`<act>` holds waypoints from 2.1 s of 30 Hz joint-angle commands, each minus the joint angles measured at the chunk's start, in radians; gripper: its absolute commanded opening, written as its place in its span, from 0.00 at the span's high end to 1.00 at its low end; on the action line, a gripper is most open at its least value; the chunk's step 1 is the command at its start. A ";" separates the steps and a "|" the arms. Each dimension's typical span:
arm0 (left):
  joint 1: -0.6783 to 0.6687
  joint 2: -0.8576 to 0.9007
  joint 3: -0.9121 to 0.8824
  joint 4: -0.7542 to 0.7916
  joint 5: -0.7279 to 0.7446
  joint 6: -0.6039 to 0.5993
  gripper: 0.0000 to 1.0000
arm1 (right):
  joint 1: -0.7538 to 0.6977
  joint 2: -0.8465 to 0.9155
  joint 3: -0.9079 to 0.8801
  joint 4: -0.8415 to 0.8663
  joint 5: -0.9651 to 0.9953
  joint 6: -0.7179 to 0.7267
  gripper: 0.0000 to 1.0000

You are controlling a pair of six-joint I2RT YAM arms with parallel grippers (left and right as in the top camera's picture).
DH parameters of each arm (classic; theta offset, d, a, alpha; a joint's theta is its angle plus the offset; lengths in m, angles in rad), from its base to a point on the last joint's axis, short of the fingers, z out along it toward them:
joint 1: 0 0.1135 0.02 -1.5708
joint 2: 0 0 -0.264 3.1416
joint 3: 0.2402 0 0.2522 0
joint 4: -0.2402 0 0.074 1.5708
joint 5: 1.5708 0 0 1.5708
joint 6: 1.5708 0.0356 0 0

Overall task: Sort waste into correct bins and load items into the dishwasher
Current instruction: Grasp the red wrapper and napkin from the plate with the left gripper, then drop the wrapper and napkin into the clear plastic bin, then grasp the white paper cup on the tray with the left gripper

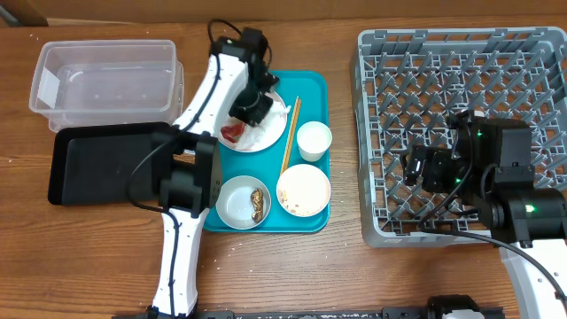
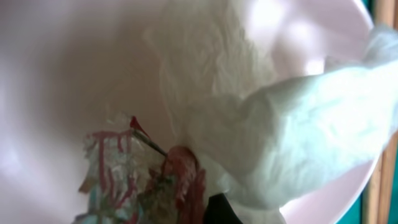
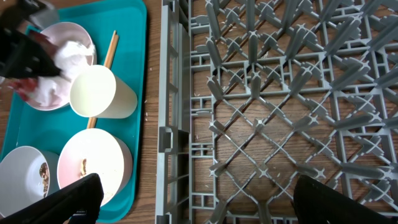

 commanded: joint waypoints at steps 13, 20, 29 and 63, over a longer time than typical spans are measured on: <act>0.375 -0.129 0.481 -0.016 -0.047 -0.154 0.96 | -0.001 -0.004 0.022 0.009 -0.002 0.000 0.00; 0.500 -0.011 0.418 0.104 0.001 -0.189 0.82 | -0.001 -0.004 0.022 0.013 -0.002 -0.001 0.00; 0.545 0.026 0.426 0.201 0.230 -0.208 0.00 | -0.001 -0.004 0.021 0.012 -0.002 0.000 0.00; -0.153 -0.117 0.183 -0.215 0.140 -0.118 0.20 | -0.001 -0.004 0.021 0.011 -0.001 -0.001 0.00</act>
